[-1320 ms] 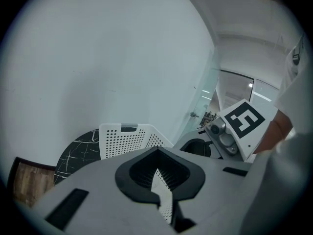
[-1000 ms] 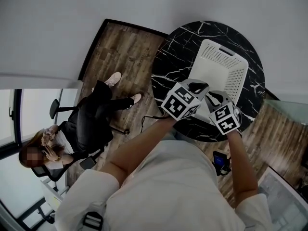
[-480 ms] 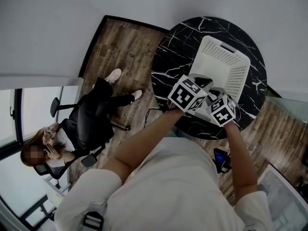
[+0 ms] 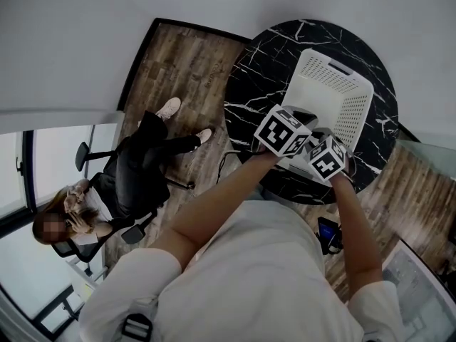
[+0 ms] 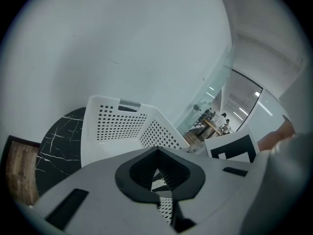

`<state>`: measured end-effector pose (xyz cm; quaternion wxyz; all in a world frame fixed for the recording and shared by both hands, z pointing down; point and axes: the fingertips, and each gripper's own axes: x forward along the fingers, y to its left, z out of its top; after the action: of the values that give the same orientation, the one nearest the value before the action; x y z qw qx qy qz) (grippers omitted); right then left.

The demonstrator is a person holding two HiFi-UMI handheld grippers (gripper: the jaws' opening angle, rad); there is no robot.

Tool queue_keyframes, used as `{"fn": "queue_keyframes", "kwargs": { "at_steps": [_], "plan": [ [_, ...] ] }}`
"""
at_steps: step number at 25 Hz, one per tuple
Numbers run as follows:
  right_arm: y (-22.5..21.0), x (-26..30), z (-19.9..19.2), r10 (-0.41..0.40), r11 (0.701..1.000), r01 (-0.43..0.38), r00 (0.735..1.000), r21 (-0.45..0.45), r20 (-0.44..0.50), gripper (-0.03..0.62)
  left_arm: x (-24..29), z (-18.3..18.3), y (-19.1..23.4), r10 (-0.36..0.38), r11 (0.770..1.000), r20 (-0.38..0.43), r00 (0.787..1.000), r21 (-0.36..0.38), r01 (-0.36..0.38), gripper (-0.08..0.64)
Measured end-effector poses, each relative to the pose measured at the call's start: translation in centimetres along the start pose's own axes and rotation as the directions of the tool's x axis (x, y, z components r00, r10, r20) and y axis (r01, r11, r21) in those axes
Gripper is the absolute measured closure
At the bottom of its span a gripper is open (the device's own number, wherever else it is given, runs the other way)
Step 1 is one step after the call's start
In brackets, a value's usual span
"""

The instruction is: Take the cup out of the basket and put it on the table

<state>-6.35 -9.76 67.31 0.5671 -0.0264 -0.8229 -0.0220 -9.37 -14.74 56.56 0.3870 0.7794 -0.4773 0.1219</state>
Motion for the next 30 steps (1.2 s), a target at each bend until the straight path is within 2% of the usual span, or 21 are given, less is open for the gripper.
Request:
{"fn": "queue_keyframes", "kwargs": {
  "at_steps": [18, 30],
  "plan": [
    [0.2, 2.2, -0.6, 0.019, 1.000, -0.019, 0.999, -0.016, -0.037, 0.537, 2.3, -1.4, 0.6, -0.020, 0.999, -0.060, 0.998, -0.048, 0.017, 0.555],
    [0.1, 3.3, -1.3, -0.001, 1.000, 0.000, 0.999, -0.032, -0.053, 0.537, 2.8, -1.9, 0.7, -0.042, 0.996, -0.057, 0.998, -0.081, 0.037, 0.555]
  ]
}}
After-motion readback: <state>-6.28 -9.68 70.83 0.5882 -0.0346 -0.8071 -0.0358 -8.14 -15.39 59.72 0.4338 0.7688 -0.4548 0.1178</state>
